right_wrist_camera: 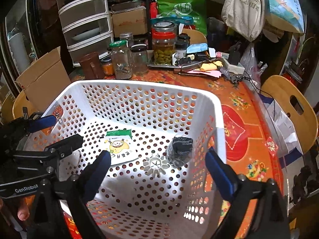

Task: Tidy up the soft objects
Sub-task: 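Open both tools to drop the packet and towel into the basket, then withdraw both tools toward the clear bag and the last rolled towel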

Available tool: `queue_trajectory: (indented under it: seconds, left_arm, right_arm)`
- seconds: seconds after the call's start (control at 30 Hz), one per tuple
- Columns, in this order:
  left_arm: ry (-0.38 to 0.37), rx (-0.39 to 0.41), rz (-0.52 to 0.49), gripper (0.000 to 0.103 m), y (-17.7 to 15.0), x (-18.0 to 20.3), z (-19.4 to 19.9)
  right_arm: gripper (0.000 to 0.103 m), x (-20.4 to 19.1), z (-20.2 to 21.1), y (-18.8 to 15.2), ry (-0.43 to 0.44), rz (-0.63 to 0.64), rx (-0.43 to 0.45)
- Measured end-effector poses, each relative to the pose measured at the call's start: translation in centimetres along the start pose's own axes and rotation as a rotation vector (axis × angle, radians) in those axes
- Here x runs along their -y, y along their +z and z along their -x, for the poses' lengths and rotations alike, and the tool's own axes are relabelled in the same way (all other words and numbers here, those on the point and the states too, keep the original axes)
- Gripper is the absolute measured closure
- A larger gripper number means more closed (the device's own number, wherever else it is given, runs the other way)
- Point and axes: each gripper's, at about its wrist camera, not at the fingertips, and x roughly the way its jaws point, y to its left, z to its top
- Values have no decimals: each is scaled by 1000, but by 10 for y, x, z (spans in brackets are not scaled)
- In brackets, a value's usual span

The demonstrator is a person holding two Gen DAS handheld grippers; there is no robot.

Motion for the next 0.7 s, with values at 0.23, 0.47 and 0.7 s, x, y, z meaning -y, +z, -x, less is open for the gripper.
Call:
queue_trajectory:
  seconds: [0.23, 0.47, 0.7]
  left_arm:
    - [29, 25, -29, 17, -7, 4, 22]
    - [41, 69, -60, 11, -24, 13, 52]
    - [35, 129, -57, 7, -50, 18, 86]
  right_arm:
    - [0, 1, 17, -8, 9, 5, 27]
    - [0, 4, 39, -21, 13, 5, 52]
    - [0, 3, 61, -37, 23, 15, 84]
